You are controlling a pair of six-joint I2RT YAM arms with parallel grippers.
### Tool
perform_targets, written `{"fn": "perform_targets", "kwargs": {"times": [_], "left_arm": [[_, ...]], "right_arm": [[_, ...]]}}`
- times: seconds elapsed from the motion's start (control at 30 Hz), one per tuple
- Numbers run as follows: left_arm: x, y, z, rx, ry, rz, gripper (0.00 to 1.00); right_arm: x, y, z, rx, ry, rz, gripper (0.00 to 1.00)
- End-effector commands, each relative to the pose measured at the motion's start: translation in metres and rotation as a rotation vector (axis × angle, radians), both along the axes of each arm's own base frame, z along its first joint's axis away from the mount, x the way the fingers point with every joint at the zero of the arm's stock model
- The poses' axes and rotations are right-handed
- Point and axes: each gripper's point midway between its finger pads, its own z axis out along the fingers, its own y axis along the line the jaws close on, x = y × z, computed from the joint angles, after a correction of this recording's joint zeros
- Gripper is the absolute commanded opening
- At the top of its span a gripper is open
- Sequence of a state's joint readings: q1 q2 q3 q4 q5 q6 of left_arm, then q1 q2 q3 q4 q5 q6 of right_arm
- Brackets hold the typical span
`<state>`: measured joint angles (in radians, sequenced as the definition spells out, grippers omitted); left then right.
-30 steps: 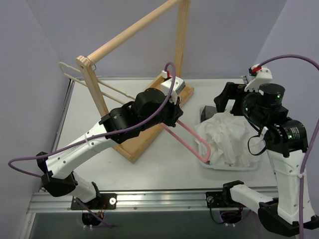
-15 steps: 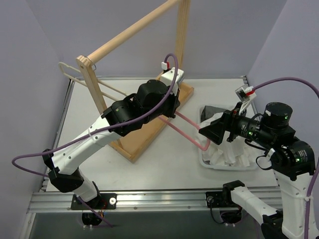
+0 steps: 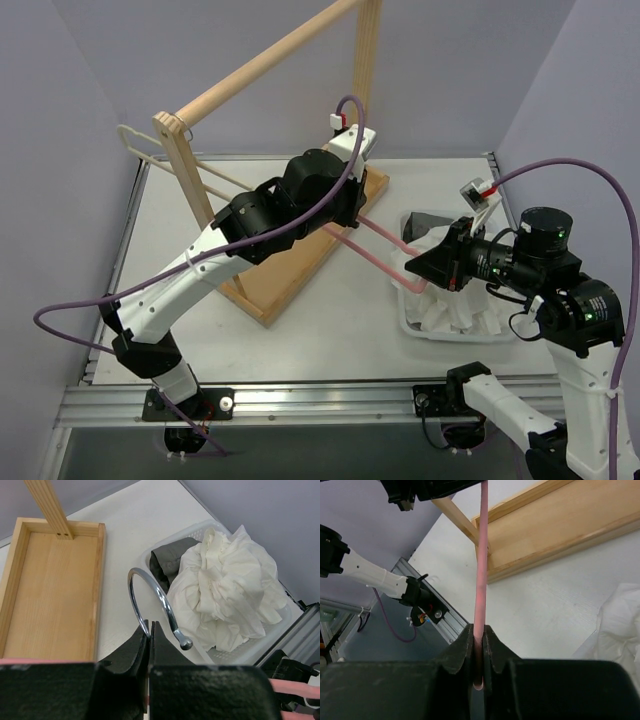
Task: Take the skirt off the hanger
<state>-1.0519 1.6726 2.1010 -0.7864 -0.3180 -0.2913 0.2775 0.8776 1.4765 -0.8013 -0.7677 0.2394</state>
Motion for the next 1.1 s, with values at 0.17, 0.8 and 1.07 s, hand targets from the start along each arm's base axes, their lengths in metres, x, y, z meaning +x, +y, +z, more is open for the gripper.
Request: {"fn": "perform_targets", "kwargs": {"times": [0.17,0.8,1.07], "left_arm": [[-0.009,0.0,0.026,-0.089,-0.006,-0.035,0.68],[-0.091,0.032,0.117,-0.37,-0.081,-0.34,0.99],[-0.177,0.05,0.201,-0.642,-0.211,-0.732,0.89]], "right_arm": [[0.012,-0.009,0.006,-0.029,-0.041,-0.084,0.0],[0.08,-0.003,-0.008,-0.003,-0.03,-0.214,0.0],[0.13,0.046,0.025,0.183,-0.095,-0.062,0.0]]}}
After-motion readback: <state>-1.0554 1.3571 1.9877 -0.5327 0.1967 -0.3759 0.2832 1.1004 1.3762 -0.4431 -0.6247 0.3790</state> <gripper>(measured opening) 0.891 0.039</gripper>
